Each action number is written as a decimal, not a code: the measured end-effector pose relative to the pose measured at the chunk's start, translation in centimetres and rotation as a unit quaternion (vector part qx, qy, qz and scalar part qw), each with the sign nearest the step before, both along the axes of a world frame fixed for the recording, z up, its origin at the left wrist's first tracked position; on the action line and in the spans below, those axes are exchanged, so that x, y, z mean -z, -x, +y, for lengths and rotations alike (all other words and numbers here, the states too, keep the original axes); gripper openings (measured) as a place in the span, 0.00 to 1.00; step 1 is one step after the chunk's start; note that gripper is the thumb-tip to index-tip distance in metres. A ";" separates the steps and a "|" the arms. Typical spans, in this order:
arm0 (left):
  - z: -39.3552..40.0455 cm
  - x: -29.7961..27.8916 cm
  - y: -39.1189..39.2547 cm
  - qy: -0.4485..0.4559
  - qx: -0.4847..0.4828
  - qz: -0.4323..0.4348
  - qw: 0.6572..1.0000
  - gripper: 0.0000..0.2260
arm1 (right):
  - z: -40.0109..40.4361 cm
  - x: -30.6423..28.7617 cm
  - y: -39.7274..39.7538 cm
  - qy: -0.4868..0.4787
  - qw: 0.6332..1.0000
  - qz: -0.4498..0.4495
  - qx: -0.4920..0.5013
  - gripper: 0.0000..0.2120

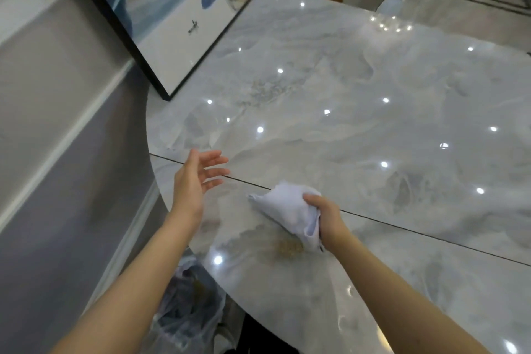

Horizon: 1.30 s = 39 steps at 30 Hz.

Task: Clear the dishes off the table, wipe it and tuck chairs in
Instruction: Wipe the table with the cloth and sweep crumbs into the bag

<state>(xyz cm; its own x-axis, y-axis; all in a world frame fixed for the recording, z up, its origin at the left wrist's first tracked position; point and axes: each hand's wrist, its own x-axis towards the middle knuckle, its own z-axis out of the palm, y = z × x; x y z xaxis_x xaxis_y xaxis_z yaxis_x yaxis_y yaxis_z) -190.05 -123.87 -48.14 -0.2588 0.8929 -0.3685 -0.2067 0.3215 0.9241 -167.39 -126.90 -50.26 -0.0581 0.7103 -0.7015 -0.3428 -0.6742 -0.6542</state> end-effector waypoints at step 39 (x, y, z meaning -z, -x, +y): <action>1.2 -4.2 -2.6 -0.004 0.019 0.043 0.999 0.22 | 0.2 2.4 -4.4 -0.055 0.971 -0.203 -0.111 0.08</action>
<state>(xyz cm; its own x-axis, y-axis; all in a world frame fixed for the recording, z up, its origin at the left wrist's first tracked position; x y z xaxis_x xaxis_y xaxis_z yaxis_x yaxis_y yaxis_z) -187.41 -122.67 -43.97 -0.2553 0.9052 -0.3398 -0.1133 0.3210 0.9403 -162.98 -126.67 -52.64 0.0470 0.7833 -0.6198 0.1034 -0.6210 -0.7770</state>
